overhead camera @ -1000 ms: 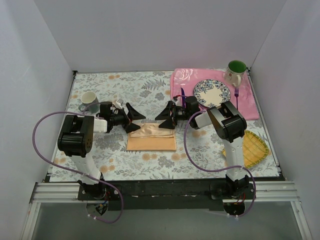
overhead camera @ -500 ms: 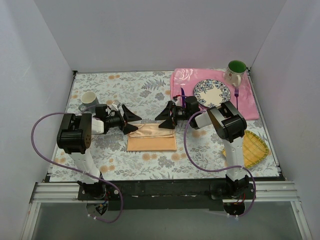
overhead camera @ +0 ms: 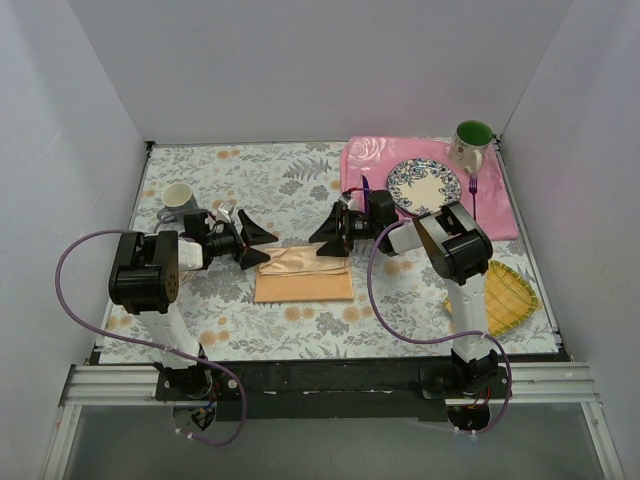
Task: Fold the napkin into a case and place the utensils inside
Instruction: Smooth out the 2/3-rectangle-folded napkin at the center of the board.
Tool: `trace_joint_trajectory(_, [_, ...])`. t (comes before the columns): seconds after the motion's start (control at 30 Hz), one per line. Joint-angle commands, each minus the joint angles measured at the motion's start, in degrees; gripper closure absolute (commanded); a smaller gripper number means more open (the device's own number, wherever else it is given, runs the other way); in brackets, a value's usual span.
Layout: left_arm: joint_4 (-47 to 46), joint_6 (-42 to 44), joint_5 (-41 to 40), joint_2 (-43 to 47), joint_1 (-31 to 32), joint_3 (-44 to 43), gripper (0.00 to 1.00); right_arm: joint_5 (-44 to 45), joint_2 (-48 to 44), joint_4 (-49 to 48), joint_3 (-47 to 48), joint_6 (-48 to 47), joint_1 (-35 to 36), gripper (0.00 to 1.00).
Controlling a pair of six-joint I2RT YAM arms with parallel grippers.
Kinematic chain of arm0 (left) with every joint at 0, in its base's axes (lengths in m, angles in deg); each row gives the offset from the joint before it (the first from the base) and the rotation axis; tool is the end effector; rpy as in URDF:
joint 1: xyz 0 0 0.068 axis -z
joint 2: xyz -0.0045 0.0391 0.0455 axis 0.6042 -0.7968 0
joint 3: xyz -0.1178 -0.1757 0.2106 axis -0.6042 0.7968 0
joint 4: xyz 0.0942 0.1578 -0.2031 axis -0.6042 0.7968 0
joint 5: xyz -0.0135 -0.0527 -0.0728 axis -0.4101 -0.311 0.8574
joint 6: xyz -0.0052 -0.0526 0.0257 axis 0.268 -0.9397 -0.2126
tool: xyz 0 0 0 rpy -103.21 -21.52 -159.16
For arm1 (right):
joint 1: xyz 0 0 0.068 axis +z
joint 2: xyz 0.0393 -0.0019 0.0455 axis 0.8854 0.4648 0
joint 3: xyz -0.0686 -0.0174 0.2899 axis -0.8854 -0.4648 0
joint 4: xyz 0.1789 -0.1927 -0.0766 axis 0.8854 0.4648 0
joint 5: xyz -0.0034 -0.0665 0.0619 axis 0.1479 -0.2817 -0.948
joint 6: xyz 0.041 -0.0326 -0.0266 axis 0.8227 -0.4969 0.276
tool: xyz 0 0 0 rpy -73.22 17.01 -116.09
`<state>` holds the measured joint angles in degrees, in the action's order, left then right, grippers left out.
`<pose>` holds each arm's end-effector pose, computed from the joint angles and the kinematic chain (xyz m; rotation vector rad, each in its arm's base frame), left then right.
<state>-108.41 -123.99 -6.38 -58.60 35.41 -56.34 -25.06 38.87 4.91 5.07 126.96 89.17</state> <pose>0.3290 -0.0264 0.1191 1.2320 -2.1943 1.7455 0.3855 0.2343 0.1108 -0.0517 2.3058 1.8690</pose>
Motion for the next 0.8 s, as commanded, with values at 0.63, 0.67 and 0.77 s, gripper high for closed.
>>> trace_joint_trajectory(0.63, [4.3, -1.3, -4.3, 3.7, 7.3, 1.4, 0.10, -0.1, 0.5, -1.8, 0.2, 0.9, 1.6, 0.14])
trace_joint_trajectory(0.67, [5.1, 0.1, -4.5, 2.1, 6.9, 1.8, 0.10, 0.2, 1.1, -1.7, 0.0, 0.6, 1.3, 0.14])
trace_joint_trajectory(0.77, [4.6, 1.5, -5.3, -0.8, 4.8, 2.5, 0.10, 0.4, 3.1, -0.7, 0.1, -1.4, 0.8, 0.15])
